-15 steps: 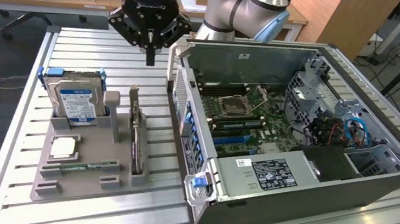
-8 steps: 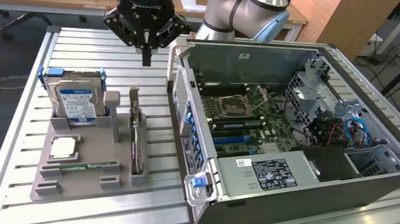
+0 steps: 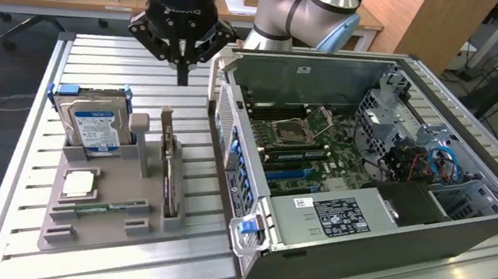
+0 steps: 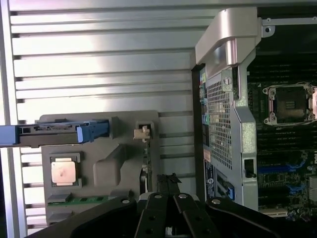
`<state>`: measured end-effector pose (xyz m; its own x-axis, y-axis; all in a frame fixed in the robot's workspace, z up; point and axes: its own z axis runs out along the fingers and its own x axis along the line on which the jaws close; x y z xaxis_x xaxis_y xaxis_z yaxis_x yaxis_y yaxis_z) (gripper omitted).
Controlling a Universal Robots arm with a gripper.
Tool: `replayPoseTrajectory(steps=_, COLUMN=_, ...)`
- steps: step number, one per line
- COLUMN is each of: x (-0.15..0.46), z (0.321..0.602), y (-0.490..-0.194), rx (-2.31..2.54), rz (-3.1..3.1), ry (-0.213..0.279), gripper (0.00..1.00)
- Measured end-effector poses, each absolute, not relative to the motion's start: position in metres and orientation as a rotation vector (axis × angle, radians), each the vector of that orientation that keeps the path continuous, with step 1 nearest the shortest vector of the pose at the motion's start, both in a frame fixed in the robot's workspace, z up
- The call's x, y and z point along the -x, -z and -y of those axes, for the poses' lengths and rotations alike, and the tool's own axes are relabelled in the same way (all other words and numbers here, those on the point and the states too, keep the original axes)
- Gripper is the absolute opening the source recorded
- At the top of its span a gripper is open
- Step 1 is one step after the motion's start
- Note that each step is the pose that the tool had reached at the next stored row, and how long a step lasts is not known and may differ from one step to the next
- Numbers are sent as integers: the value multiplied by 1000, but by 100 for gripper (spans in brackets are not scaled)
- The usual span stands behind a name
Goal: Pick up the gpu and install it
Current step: 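Reach for the gpu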
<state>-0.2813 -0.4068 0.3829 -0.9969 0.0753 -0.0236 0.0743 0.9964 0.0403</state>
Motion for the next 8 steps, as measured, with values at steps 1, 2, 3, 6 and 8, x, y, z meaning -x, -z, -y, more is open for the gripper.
replayPoseTrajectory(steps=1, x=281, z=409, y=-383, rx=-117, rz=-3114, ry=-61, gripper=10)
replayPoseTrajectory(steps=2, x=281, z=411, y=-383, rx=-116, rz=-3114, ry=-61, gripper=10)
replayPoseTrajectory(steps=3, x=281, z=413, y=-383, rx=-116, rz=-3114, ry=-62, gripper=10)
replayPoseTrajectory(steps=6, x=282, z=419, y=-383, rx=-116, rz=-3114, ry=-61, gripper=10)
replayPoseTrajectory(steps=8, x=283, z=424, y=-383, rx=-117, rz=-3114, ry=-61, gripper=10)
